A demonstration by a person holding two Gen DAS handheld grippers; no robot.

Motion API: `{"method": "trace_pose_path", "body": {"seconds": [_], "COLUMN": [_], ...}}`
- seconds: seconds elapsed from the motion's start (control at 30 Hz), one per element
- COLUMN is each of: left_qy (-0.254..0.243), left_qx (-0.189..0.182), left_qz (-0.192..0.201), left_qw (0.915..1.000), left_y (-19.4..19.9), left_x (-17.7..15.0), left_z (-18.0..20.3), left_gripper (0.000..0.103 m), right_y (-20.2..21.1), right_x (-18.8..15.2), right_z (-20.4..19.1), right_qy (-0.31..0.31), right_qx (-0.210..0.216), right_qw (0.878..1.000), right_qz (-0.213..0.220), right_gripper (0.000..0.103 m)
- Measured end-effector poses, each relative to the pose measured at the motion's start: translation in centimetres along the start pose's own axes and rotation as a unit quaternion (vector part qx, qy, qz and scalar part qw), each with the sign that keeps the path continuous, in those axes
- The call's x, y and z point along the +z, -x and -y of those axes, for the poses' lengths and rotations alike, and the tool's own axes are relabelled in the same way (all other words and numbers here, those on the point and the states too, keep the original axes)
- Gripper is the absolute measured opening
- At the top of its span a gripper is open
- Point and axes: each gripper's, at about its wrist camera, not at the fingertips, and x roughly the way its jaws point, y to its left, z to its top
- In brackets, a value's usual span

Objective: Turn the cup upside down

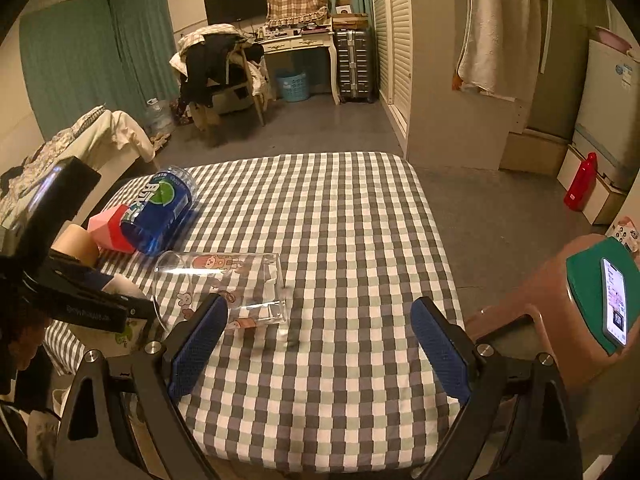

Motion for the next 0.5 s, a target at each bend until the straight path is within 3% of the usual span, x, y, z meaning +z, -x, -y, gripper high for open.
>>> {"method": "trace_pose_path", "body": {"seconds": [0.1, 0.27, 0.5], "left_qy": [-0.009, -0.011, 0.028], "left_qx": [0.010, 0.014, 0.007], "left_qz": [0.021, 0.092, 0.141], "left_qw": [0.9997, 0.9956, 0.9896], "left_y": [0.9, 4.1, 5.4], "left_x": [0.2, 0.8, 0.7], "left_z": [0.2, 0.4, -1.0], "left_gripper": [0.058, 0.058, 0.057], "right_y": [0.0, 0.1, 0.6], "right_x": [0.2, 0.2, -0.1], "right_z": [0.0, -0.2, -1.2], "right_qy": [-0.004, -0.006, 0.004], "right_qx": [-0.003, -0.007, -0.005], "right_qw": [1.000, 1.000, 1.000], "right_qz": [0.003, 0.007, 0.007], "right_gripper": [0.093, 0.093, 0.093]}}
